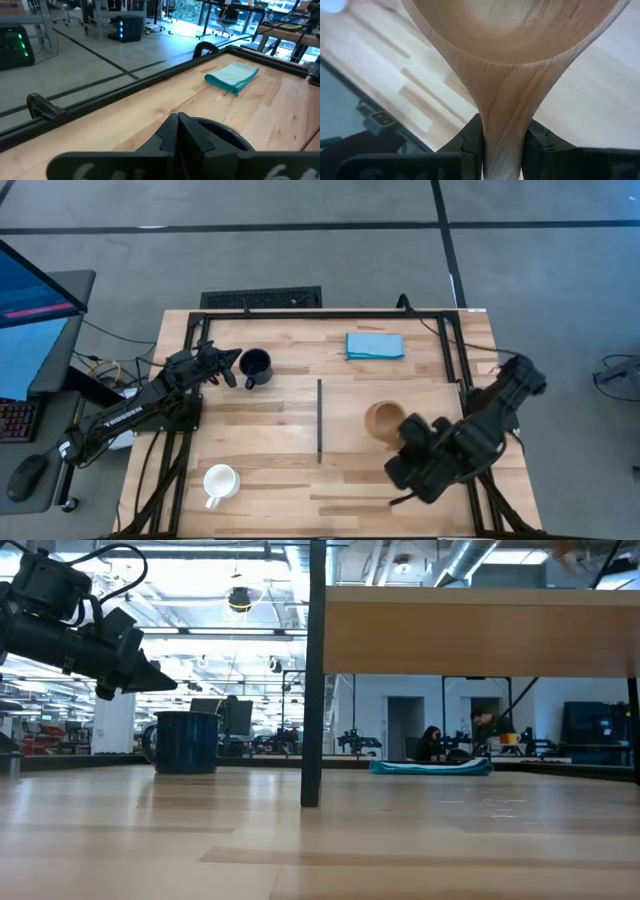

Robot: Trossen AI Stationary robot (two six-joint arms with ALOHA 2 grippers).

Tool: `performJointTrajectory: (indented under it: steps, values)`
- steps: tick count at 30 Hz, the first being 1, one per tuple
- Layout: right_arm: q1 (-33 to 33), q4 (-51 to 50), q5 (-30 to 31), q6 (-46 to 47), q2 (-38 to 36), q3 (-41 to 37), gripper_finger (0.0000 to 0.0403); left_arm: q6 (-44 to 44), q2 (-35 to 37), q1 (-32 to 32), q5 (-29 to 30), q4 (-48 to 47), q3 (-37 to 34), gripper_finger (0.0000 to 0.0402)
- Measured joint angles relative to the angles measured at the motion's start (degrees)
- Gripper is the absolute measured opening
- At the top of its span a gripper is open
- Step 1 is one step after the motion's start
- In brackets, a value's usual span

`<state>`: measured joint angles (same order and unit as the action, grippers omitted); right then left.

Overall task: Stack small to large cups/mugs on shelf
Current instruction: Put the brown mug on the shelf

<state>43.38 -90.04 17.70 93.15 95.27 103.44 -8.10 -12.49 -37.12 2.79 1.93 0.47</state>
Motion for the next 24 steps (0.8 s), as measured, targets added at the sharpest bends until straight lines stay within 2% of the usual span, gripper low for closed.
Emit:
performJointTrajectory:
  steps: [6,13,18,21,24]
  values:
    - [4.9,-0.1,-4.1,17.4,-7.3,-8.1,0.0094,0.1,0.0,0.0,0.0,0.0,0.0,0.0000]
    - [9.9,0.1,-7.6,35.1,-9.5,-8.7,0.0094,0.3,0.0,0.0,0.1,0.0,0.0,0.0000]
    - [9.3,0.3,-9.6,36.3,-9.7,-10.1,0.0094,0.3,0.0,0.0,0.3,0.0,0.0,0.0000]
    - [8.1,0.0,-14.6,36.1,-10.1,-13.7,0.0094,0.3,0.0,0.0,0.3,0.1,0.0,0.0000]
    - [7.9,0.0,-17.0,36.1,-11.6,-17.1,0.0094,0.3,0.0,0.0,0.3,0.0,0.0,0.0000]
